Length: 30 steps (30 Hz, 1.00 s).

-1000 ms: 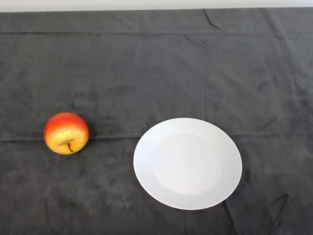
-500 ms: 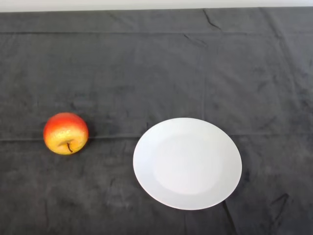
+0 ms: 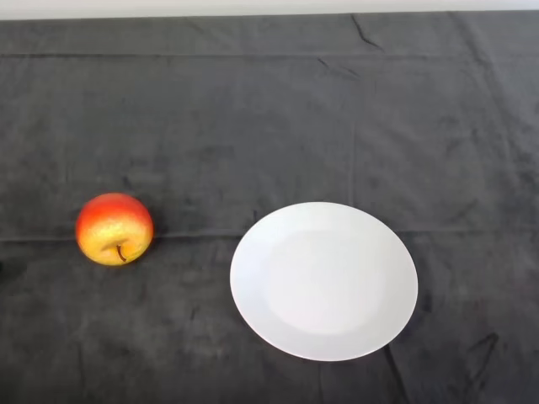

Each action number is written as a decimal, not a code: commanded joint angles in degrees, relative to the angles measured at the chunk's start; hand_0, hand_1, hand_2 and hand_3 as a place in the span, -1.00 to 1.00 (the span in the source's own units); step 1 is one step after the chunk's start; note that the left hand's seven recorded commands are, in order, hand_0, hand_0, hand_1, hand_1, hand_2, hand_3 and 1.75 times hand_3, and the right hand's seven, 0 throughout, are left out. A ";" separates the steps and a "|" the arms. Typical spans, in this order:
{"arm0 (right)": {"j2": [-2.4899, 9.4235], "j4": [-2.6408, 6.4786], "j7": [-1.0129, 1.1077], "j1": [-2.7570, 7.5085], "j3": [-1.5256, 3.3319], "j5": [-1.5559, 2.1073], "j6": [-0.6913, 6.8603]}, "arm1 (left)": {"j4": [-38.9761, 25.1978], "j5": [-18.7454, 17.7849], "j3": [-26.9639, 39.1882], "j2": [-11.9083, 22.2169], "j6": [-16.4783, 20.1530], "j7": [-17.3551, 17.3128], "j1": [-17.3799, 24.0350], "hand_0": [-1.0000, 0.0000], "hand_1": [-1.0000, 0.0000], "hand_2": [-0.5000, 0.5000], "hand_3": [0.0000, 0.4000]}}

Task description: Move the apple to the plate

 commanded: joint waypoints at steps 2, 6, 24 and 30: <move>-1.30 -0.03 0.39 -0.62 -0.83 0.92 -0.29 | 0.43 2.21 -2.18 -1.16 -1.55 1.02 -2.61 1.00 1.00 0.00 -1.00; -1.28 -0.05 0.38 -0.61 -0.83 0.92 -0.29 | 0.38 4.07 -4.09 -2.24 -1.96 0.77 -3.14 1.00 1.00 0.00 -1.00; -1.25 -0.14 0.34 -0.57 -0.84 0.92 -0.29 | 0.75 10.02 -10.60 -7.02 -2.15 -0.05 -5.46 1.00 1.00 0.00 -1.00; -1.24 -0.17 0.33 -0.57 -0.85 0.92 -0.29 | 0.82 11.60 -12.50 -8.94 -1.72 0.03 -6.15 1.00 1.00 0.00 -1.00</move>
